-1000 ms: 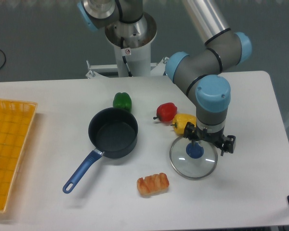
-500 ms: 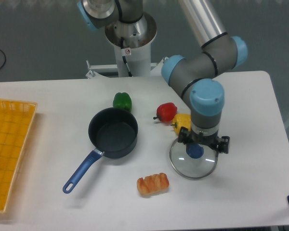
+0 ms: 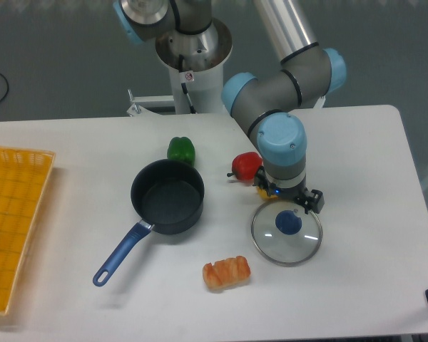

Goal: Pick up the yellow pepper
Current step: 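Move the gripper toward the red pepper and yellow pepper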

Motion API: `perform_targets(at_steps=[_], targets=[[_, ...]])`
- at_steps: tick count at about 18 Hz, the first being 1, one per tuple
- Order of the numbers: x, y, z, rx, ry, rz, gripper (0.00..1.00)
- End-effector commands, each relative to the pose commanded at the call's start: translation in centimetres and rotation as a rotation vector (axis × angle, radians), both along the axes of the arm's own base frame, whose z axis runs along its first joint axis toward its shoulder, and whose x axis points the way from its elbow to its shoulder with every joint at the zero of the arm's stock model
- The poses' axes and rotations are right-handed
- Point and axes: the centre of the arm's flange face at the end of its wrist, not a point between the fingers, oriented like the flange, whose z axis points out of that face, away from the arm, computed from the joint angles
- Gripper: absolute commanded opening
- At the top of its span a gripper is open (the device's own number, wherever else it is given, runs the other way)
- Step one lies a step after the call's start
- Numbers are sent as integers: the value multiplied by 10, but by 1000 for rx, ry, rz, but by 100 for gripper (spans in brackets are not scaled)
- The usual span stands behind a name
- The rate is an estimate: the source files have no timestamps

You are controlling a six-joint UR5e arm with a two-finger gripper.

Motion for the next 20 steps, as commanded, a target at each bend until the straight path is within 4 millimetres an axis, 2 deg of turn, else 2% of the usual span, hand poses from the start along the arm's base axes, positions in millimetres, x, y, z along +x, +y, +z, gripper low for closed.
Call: perform_targets(at_steps=[3,7,9,12,14,17,18,20], targets=[[9,6,-2,-32,-45,-196,100],[19,1,-8,-85,-138,-412,100],[19,-4,-4,-92,-164,-446,100],[23,-11,-20,-106,-211,-532,100],[17,-20,-21,-107,-222,-553,100],[18,-23,-27,-105,-222,-604,100],[12,-30,-28,-94,-216,-591,100],[6,-39,-34,-14,-243,-586,100]])
